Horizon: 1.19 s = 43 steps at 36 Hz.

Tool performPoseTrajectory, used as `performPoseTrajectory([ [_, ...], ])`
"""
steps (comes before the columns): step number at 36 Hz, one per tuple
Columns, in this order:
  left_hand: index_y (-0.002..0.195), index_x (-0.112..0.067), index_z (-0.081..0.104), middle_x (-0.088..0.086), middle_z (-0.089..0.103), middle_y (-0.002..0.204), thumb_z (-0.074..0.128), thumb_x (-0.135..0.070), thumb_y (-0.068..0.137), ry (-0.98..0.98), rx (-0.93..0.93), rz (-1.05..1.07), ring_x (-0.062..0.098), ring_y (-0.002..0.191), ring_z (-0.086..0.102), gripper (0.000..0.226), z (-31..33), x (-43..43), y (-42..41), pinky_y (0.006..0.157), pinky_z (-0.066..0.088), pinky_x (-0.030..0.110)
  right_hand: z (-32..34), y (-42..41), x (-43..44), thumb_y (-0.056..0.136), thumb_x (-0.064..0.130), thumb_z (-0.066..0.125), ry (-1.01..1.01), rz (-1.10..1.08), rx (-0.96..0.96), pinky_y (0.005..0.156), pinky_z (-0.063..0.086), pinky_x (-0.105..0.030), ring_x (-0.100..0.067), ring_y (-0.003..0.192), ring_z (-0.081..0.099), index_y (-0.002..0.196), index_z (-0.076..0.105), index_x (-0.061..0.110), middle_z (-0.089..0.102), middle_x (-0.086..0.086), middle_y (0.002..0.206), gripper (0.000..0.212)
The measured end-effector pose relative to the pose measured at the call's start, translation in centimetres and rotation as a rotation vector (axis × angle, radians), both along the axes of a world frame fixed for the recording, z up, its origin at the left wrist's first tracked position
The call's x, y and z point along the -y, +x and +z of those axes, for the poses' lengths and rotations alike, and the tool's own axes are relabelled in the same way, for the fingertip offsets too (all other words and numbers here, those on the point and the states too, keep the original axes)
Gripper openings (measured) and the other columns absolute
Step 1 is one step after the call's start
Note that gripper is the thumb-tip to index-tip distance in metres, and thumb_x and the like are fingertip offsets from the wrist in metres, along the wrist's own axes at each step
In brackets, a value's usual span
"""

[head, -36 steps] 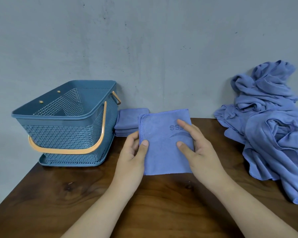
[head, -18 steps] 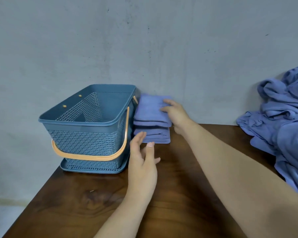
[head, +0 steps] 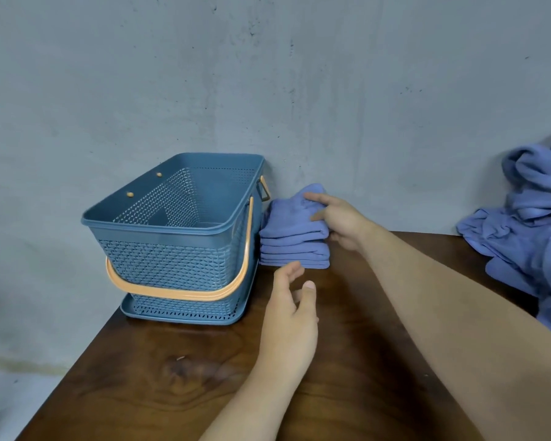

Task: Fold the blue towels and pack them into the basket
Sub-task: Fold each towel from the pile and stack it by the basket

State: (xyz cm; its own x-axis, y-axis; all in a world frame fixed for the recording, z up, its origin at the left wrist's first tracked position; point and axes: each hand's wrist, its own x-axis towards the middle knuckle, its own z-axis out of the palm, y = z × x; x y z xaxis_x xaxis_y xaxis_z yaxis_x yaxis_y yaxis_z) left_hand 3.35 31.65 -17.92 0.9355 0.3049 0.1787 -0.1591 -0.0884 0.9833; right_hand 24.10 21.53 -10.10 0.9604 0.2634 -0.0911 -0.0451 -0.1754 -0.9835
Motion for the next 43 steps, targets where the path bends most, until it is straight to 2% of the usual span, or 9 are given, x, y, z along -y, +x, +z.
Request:
performPoseTrajectory([
  [3,0.138,-0.047,0.051,-0.044,0.055,0.126,0.056,-0.033,0.109,0.004,-0.011,-0.002,0.0,0.102,0.069,0.032,0.0,0.0,0.0,0.082,0.066,0.043,0.6,0.4,-0.4,0.097,-0.01,0.051,0.052,0.052,0.068,0.11,0.052,-0.047,-0.028,0.13,0.058,0.148,0.06,0.031,0.054,-0.006,0.149,0.066],
  [6,0.139,-0.047,0.05,-0.044,0.054,0.129,0.056,-0.033,0.109,0.006,-0.013,-0.004,0.0,0.105,0.069,0.033,0.1,0.0,0.0,0.082,0.066,0.043,0.6,0.9,-0.4,0.098,-0.008,0.052,0.108,0.079,0.043,0.115,0.048,-0.049,-0.027,0.137,0.054,0.148,0.06,0.031,0.05,-0.005,0.153,0.064],
  [12,0.139,-0.051,0.048,-0.041,0.053,0.132,0.056,-0.034,0.108,0.05,-0.037,-0.009,-0.005,0.112,0.064,0.036,-0.1,-0.2,0.0,0.091,0.063,0.044,-0.6,1.6,-0.5,0.097,0.012,0.062,-0.448,0.065,0.184,0.099,0.049,-0.028,-0.019,0.127,0.059,0.148,0.058,0.027,0.058,-0.004,0.148,0.054],
  [16,0.14,-0.049,0.048,-0.04,0.054,0.132,0.055,-0.032,0.108,0.091,-0.043,-0.006,-0.009,0.111,0.062,0.037,-0.1,0.0,0.1,0.099,0.059,0.046,0.1,1.9,-0.9,0.095,0.027,0.055,-0.884,-0.022,0.412,0.102,0.051,-0.042,-0.033,0.129,0.055,0.154,0.047,0.036,0.049,-0.008,0.152,0.06],
  [20,0.138,-0.05,0.048,-0.045,0.053,0.129,0.055,-0.033,0.108,0.118,-0.036,-0.018,-0.012,0.111,0.061,0.035,-0.1,0.0,0.0,0.098,0.06,0.044,0.4,2.0,-2.3,0.099,0.044,0.057,-0.973,0.134,0.635,0.116,0.04,-0.051,-0.031,0.146,0.038,0.156,0.045,0.039,0.041,0.0,0.162,0.059],
  [27,0.136,-0.054,0.048,-0.044,0.053,0.13,0.055,-0.034,0.108,0.126,-0.035,-0.025,-0.013,0.114,0.059,0.035,-0.2,0.0,0.0,0.098,0.06,0.042,-2.2,1.8,-4.1,0.09,0.088,0.033,-1.072,0.365,0.415,0.129,0.003,-0.06,-0.026,0.164,-0.005,0.162,0.013,0.059,-0.002,0.007,0.178,0.081],
  [31,0.136,-0.053,0.049,-0.042,0.054,0.13,0.057,-0.033,0.107,0.123,-0.037,-0.026,-0.008,0.113,0.061,0.037,-0.1,0.0,0.0,0.097,0.06,0.043,-2.6,1.9,-4.2,0.079,0.097,0.025,-1.114,0.327,0.434,0.128,0.007,-0.057,-0.026,0.163,0.004,0.165,0.0,0.052,0.009,0.007,0.177,0.1],
  [35,0.132,-0.057,0.047,-0.042,0.055,0.13,0.058,-0.033,0.106,0.134,-0.033,-0.028,-0.006,0.113,0.063,0.037,-0.3,0.1,0.0,0.096,0.06,0.043,-1.4,2.7,-3.6,0.079,0.098,0.018,-1.062,0.265,0.419,0.128,-0.002,-0.055,-0.026,0.162,0.016,0.166,0.009,0.047,0.027,0.005,0.173,0.101],
  [43,0.133,-0.052,0.05,-0.04,0.058,0.127,0.057,-0.033,0.106,0.151,-0.036,-0.032,-0.007,0.112,0.063,0.034,-0.6,0.0,0.2,0.095,0.061,0.041,-2.6,2.6,-3.5,0.089,0.086,0.004,-1.26,0.352,0.471,0.128,-0.006,-0.058,-0.017,0.163,-0.006,0.168,-0.001,0.038,-0.007,0.01,0.177,0.093],
])
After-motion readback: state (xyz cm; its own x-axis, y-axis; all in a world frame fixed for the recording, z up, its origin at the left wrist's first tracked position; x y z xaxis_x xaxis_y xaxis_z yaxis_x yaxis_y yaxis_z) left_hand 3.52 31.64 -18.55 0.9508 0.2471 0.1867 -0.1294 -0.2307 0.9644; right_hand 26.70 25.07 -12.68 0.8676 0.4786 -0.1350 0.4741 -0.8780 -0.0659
